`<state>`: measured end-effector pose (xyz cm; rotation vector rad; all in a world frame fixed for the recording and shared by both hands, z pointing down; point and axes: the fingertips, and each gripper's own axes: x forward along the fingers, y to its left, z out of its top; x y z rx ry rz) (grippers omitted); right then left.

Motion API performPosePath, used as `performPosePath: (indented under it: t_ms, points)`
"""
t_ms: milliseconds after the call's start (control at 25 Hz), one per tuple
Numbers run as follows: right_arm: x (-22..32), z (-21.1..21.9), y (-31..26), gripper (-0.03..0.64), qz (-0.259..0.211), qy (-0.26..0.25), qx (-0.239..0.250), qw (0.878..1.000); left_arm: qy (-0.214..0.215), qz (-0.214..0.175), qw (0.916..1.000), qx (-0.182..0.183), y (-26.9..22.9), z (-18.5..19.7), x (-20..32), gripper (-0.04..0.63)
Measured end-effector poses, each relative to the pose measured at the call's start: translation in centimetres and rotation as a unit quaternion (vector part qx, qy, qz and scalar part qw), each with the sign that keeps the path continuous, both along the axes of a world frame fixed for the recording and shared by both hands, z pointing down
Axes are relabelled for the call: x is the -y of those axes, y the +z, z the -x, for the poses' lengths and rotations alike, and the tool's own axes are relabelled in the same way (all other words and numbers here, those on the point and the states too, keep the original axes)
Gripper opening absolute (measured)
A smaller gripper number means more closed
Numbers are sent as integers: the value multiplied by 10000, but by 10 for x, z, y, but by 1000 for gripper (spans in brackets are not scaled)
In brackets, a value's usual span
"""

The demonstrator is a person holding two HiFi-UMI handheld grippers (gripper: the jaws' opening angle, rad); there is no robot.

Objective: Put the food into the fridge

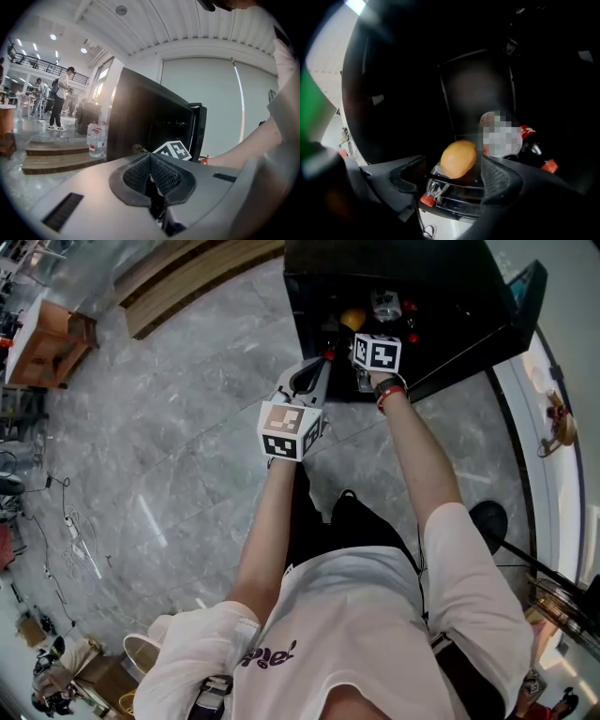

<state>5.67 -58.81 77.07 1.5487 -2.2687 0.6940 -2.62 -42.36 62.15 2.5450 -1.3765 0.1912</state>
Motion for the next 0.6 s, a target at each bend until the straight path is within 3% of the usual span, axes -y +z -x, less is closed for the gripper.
performPosePath:
  t_ms: [600]
  points:
    - [-54, -18, -64, 359, -132, 53, 194, 9997, 145, 82, 9998, 108, -33, 1, -16, 18]
